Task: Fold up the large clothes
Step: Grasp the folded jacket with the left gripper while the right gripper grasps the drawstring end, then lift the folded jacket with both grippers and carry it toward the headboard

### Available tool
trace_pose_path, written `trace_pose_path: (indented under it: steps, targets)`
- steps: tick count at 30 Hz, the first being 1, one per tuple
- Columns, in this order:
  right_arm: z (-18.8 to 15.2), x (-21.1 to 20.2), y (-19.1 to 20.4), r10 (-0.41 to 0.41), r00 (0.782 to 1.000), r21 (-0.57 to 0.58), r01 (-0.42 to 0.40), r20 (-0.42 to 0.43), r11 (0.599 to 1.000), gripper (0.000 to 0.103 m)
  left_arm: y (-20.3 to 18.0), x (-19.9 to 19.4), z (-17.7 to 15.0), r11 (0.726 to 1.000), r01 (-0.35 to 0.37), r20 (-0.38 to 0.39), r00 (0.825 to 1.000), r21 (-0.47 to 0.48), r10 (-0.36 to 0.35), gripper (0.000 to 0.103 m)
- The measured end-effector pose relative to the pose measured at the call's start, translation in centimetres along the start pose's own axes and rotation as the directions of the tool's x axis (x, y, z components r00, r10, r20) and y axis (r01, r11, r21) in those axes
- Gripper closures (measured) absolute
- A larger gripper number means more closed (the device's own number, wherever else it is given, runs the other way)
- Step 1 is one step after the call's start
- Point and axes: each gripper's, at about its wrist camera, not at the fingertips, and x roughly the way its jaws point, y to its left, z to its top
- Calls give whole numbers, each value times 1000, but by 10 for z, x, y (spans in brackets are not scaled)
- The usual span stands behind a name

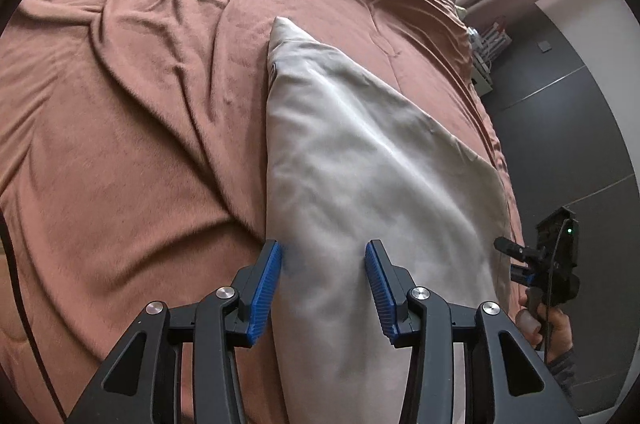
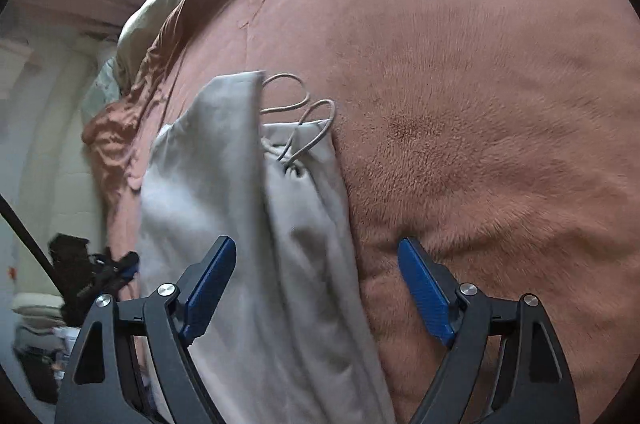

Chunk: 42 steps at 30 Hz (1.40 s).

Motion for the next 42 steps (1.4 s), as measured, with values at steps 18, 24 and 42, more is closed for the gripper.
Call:
trace_pose_path:
  steps: [18,24,42]
  targets:
    - [60,49,-19,181,977,-26,-185,-109,982,59,3,32,38,1000,-17,6,1000,16,17,58]
    - [52,29,3,99,994,-121,-105,-50,987,82,-5,41,49,998,-55,-18,998,19,55,62]
    - [-50,-55,50,207,966,-180,-179,154,967,86,-64,-49,45,996,0,154,988,85,-13,91]
